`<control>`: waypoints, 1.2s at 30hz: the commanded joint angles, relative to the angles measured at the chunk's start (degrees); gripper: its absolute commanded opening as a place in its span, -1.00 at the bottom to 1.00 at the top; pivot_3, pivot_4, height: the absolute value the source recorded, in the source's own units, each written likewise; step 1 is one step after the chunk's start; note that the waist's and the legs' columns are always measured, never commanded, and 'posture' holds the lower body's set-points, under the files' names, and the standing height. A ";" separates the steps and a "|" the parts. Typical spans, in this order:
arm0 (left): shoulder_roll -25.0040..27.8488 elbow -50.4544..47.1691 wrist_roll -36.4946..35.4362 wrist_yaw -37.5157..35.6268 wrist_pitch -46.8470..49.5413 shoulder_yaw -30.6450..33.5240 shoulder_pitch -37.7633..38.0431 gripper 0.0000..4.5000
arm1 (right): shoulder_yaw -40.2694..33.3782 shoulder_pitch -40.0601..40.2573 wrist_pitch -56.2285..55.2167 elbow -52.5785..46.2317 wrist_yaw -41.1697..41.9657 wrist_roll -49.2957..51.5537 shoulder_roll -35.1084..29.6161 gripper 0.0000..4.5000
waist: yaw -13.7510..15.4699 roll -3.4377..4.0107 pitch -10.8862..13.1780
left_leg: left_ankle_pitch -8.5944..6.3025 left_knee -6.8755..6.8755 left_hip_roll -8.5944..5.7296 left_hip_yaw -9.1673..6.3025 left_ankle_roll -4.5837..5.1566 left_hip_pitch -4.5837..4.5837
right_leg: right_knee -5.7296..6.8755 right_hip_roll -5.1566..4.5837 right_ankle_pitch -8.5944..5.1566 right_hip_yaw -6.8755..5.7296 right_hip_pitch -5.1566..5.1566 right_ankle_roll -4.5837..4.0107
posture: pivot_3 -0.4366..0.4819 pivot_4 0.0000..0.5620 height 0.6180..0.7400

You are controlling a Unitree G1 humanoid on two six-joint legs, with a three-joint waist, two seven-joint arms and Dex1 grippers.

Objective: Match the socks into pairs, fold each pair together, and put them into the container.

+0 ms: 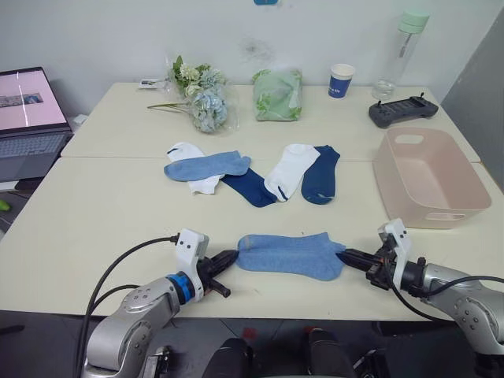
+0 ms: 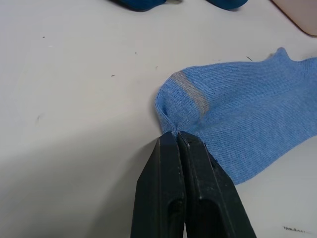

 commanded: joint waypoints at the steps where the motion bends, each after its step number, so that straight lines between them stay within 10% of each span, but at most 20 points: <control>1: 0.06 -2.01 -0.86 0.26 -0.92 0.64 0.63 -0.99 | -0.09 -0.34 0.40 -2.38 -0.34 0.89 0.06 -1.00 | 0.00 0.00 0.00 | 0.00 0.00 0.00 0.00 0.00 0.00 | 0.00 0.00 0.00 0.01 0.00 0.00 | -0.05 -0.47 1.00; 12: 0.27 -1.48 -0.36 0.21 -1.73 -0.22 0.15 -1.00 | -0.42 -1.66 2.38 -2.38 -0.64 1.93 -0.01 -0.90 | 0.00 0.00 0.00 | 0.00 0.00 0.00 0.00 0.00 0.00 | 0.00 0.00 0.00 0.00 0.00 0.00 | -0.05 -0.47 1.00; 25: 2.67 -0.35 -0.74 -1.35 -3.25 2.51 1.46 0.58 | -3.89 -3.33 1.68 -1.61 -1.11 1.05 -3.52 0.92 | -0.02 0.02 -0.01 | 0.00 -0.01 0.01 0.01 0.00 0.01 | 0.00 0.01 0.00 0.00 0.00 0.00 | -0.05 -0.47 1.00; 29: 5.54 2.10 -0.46 -2.29 -4.37 6.11 -0.66 0.98 | -5.26 -5.59 -0.72 -1.02 -1.21 -0.07 -3.92 1.00 | -0.08 0.03 0.00 | 0.00 -0.01 0.02 0.02 0.00 0.02 | 0.01 0.01 0.00 0.00 0.00 0.00 | -0.05 -0.47 1.00; 36: 10.80 3.77 1.61 -9.33 -12.50 4.79 -6.71 0.81 | 1.02 -9.57 -9.45 -2.73 3.73 -5.55 -5.38 1.00 | -0.04 0.04 0.01 | -0.01 -0.02 0.11 0.04 -0.01 -0.01 | -0.08 0.10 0.00 -0.02 0.01 -0.01 | -0.05 -0.47 1.00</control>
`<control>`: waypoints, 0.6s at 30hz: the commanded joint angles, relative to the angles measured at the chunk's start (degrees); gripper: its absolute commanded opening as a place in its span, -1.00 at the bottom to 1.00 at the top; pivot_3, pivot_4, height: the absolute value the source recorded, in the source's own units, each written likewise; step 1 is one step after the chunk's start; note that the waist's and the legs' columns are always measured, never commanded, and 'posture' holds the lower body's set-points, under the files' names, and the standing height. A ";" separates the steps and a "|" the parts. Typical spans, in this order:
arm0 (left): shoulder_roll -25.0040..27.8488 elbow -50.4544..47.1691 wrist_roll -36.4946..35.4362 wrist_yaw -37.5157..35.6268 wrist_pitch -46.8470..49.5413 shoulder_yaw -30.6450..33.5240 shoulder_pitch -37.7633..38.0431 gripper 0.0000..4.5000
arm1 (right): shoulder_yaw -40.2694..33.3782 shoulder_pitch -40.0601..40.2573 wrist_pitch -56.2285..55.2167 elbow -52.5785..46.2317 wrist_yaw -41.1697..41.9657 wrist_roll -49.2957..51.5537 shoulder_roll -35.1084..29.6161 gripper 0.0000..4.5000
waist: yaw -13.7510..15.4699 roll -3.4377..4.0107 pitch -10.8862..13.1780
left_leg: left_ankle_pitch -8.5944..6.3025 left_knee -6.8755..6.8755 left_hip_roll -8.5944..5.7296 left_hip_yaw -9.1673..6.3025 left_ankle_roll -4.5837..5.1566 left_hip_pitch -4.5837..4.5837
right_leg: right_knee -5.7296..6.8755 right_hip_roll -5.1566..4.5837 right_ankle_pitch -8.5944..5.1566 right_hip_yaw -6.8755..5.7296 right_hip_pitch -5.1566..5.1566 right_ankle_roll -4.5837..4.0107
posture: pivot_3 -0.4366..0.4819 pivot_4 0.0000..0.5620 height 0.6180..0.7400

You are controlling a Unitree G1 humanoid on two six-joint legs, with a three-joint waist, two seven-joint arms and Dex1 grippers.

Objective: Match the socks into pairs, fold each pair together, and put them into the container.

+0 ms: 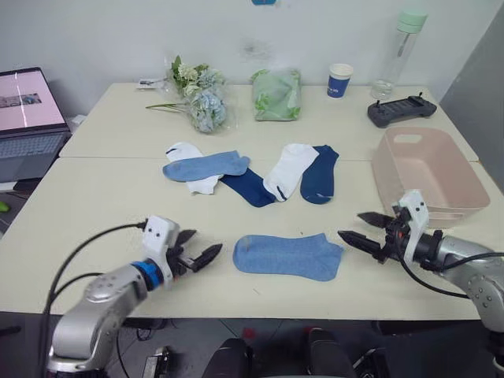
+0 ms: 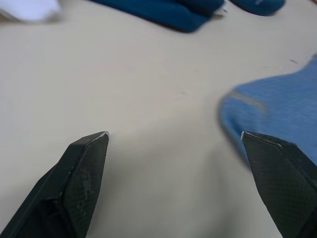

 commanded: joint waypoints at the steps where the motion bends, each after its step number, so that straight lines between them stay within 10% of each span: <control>1: 0.78 -0.78 2.77 -3.88 -5.35 -4.90 -4.77 0.73 | 6.06 -1.77 -7.15 -1.96 3.02 -4.94 0.50 0.92 | 0.16 -0.01 0.01 | 0.00 0.00 0.00 -0.02 0.00 -0.03 | -0.02 0.00 0.00 -0.03 -0.01 0.00 | -0.05 -0.47 1.00; 13: -4.69 18.22 19.57 -8.74 -20.69 -25.18 -16.24 -0.93 | 22.97 -2.48 -33.60 16.02 5.57 -26.48 6.45 -0.80 | -0.34 -0.02 0.01 | 0.01 -0.02 0.08 0.06 -0.02 0.00 | 0.08 0.04 0.02 0.01 -0.10 -0.02 | -0.05 -0.47 1.00; 18: -3.46 21.18 22.53 -9.59 -23.47 -25.63 -14.17 -1.00 | 20.58 1.19 -34.95 16.61 6.42 -26.36 5.82 -0.99 | -0.07 0.01 -0.10 | 0.00 -0.01 0.06 -0.01 -0.02 0.05 | 0.04 0.04 0.02 0.01 -0.02 -0.03 | -0.05 -0.47 1.00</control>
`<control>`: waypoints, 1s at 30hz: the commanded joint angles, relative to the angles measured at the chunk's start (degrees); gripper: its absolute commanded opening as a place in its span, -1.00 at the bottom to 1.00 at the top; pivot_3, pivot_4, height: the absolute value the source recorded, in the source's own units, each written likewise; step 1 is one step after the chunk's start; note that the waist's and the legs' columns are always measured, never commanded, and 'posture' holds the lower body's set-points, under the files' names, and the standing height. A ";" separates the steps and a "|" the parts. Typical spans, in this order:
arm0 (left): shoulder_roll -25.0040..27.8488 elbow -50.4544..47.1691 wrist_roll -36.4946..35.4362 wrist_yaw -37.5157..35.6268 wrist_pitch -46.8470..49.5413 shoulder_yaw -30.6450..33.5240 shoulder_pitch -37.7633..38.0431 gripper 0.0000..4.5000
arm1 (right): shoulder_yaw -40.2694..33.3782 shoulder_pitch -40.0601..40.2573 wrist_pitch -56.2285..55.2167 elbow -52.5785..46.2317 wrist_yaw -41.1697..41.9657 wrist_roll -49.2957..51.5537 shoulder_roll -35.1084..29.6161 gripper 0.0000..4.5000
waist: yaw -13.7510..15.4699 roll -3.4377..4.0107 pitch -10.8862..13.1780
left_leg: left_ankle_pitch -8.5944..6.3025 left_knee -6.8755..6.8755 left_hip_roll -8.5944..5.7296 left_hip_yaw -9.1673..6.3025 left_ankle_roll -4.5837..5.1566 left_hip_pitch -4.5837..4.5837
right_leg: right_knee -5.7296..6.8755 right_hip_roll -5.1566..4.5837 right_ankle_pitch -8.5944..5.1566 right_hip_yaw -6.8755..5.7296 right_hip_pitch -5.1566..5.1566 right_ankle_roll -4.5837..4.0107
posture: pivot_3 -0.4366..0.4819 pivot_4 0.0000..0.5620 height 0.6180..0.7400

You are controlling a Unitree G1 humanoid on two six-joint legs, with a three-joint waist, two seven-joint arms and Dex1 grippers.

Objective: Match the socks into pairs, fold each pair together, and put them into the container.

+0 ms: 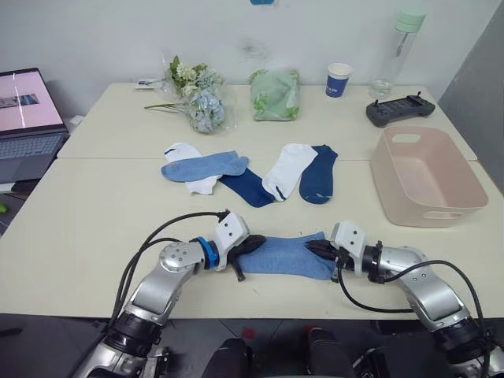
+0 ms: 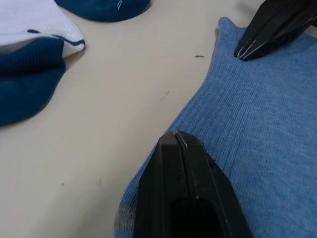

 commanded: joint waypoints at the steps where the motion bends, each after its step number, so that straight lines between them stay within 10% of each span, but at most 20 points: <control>1: 1.39 2.10 1.81 -0.40 -2.06 0.46 2.08 -1.00 | -2.52 3.16 0.30 -0.33 0.68 0.29 -1.55 -0.99 | 0.04 0.03 -0.04 | 0.00 0.00 0.00 0.00 0.00 0.00 | 0.00 0.00 0.00 0.01 0.00 0.00 | -0.05 -0.47 1.00; 18: 4.85 -10.78 -9.45 -9.54 5.12 4.68 3.09 -1.00 | -4.20 1.04 -1.07 -4.50 9.60 5.83 -1.79 -0.99 | -0.15 0.07 -0.04 | 0.00 0.00 0.05 0.01 0.00 0.00 | 0.04 0.04 0.00 0.00 -0.01 0.00 | -0.05 -0.47 1.00; 30: 10.17 -6.51 -0.16 -7.97 3.73 2.12 5.47 -1.00 | -2.14 4.98 -3.07 -0.82 12.85 -0.13 -8.99 -0.99 | 0.07 0.08 -0.07 | -0.01 -0.01 0.05 0.00 0.00 0.05 | -0.01 0.09 0.00 0.01 0.06 0.00 | -0.05 -0.47 1.00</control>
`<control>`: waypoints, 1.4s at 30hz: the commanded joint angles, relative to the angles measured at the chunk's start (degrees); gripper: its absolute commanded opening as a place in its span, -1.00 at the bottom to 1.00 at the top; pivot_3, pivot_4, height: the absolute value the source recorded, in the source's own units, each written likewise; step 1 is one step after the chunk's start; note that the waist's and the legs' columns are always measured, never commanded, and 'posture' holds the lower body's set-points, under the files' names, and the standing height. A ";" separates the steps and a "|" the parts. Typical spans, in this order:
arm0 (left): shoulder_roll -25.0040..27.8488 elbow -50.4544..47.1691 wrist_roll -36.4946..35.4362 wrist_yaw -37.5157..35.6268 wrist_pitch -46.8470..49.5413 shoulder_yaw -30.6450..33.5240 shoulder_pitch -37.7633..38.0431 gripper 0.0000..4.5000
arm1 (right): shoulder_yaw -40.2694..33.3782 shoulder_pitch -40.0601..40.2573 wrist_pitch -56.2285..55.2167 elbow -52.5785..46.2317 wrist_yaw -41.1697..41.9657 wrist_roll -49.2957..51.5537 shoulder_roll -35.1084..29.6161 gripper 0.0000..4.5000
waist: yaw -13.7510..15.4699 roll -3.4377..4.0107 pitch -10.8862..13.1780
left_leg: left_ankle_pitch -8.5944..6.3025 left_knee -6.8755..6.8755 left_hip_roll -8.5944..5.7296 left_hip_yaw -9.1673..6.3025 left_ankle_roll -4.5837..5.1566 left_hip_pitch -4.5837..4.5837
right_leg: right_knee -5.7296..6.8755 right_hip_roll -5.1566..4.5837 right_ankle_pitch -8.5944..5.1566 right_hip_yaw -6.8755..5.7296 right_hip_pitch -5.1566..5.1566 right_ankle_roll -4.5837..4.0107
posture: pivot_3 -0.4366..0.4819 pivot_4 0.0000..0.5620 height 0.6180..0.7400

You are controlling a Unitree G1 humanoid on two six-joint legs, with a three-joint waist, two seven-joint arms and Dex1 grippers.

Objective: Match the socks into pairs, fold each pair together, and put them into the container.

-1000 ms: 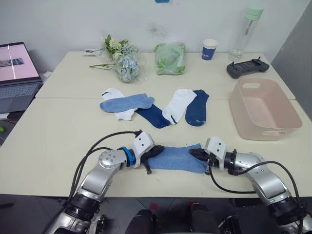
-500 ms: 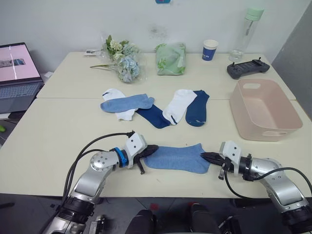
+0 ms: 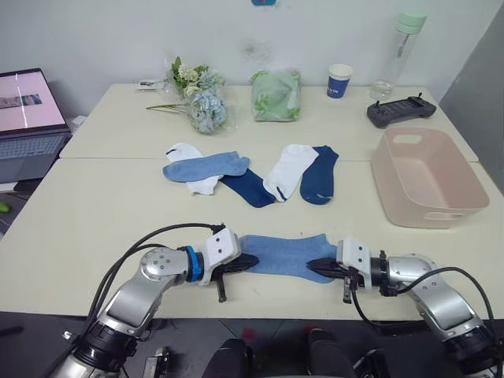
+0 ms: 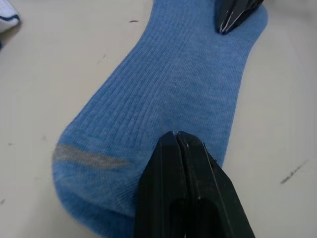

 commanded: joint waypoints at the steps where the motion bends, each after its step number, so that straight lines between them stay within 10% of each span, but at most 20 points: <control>1: 1.26 1.33 0.89 0.52 0.53 1.55 1.18 -1.00 | -2.87 2.52 0.10 1.71 1.54 -0.56 -3.74 -0.99 | 0.00 -0.01 -0.01 | 0.00 0.00 0.00 -0.01 0.00 0.00 | 0.00 0.00 0.00 -0.01 0.01 0.00 | -0.05 -0.47 1.00; 13: -0.41 -3.96 -12.80 4.34 8.69 16.87 2.28 -1.00 | -17.98 1.01 14.67 -6.30 -3.97 14.70 -3.34 -0.73 | -0.14 0.00 0.07 | -0.01 0.01 0.11 -0.02 0.00 -0.04 | 0.07 0.06 0.00 -0.02 -0.07 -0.01 | -0.05 -0.47 1.00; 24: -4.52 2.53 -10.44 14.94 3.60 26.47 6.62 0.53 | -17.64 -6.51 9.98 3.76 -14.86 7.36 5.82 1.00 | -0.14 0.01 0.07 | -0.04 -0.02 0.11 0.04 -0.07 -0.05 | 0.03 0.07 0.01 0.03 -0.14 -0.03 | -0.05 -0.47 1.00; 28: -6.00 1.57 -8.97 16.93 1.85 25.94 8.42 0.98 | -17.40 -7.26 8.15 5.73 -17.15 5.25 8.05 1.00 | 0.06 0.01 0.07 | -0.05 0.00 0.10 0.01 -0.08 -0.06 | 0.02 0.07 0.02 0.01 -0.12 -0.04 | -0.05 -0.47 1.00; 42: -4.40 2.53 -4.37 17.88 -0.49 23.71 5.22 0.98 | -15.78 -8.51 12.08 0.42 -17.76 5.10 9.35 1.00 | -0.07 0.01 0.07 | -0.05 0.00 0.11 0.02 -0.08 -0.06 | 0.06 0.09 0.02 0.01 -0.13 -0.05 | -0.05 -0.47 1.00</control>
